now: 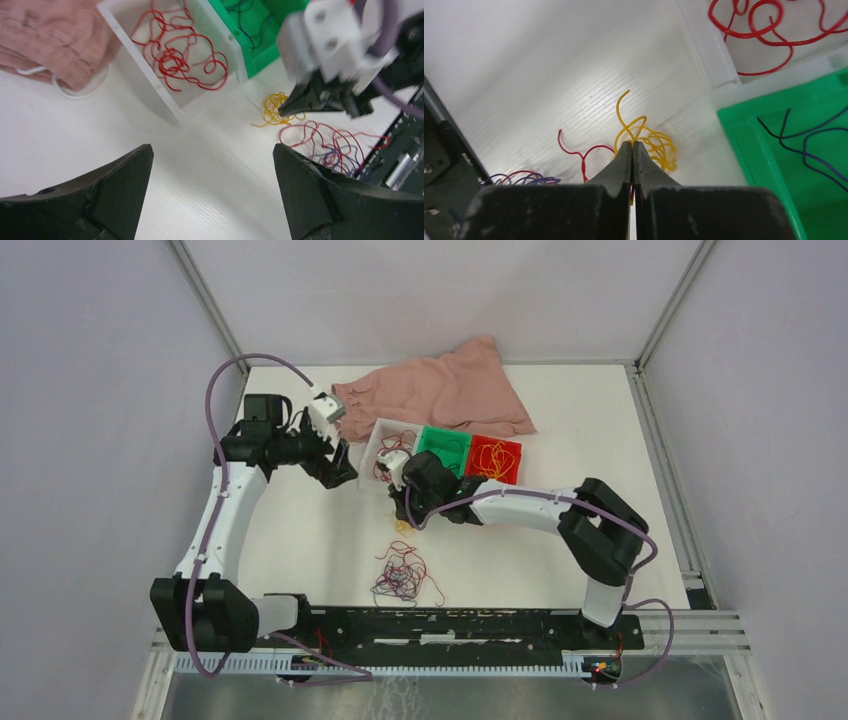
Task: Untangle the cables
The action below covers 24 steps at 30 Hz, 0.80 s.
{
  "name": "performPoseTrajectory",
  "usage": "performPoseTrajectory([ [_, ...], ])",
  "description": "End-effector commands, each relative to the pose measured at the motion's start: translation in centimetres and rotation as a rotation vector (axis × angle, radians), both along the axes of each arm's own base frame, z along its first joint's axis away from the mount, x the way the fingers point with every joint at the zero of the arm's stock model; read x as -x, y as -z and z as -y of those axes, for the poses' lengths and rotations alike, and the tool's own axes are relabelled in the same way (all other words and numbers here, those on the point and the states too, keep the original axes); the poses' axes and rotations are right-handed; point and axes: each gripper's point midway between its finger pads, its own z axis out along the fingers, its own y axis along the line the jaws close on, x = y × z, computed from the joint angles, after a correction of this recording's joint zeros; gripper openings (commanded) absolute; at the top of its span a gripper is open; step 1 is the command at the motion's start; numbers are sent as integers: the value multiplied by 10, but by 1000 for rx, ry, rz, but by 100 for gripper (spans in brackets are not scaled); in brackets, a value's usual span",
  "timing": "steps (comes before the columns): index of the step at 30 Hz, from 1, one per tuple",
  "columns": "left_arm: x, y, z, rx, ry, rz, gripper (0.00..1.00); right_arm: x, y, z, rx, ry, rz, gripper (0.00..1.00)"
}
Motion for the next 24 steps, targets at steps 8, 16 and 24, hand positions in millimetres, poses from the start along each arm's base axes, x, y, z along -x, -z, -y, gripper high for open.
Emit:
performPoseTrajectory([
  [8,62,5,28,79,313,49,91,7,-132,-10,-502,56,9,0],
  [16,90,-18,44,176,430,86,70,31,-186,-6,-692,-27,-79,0],
  [24,125,-27,52,161,584,120,57,57,-203,-16,-743,-181,-215,1],
])
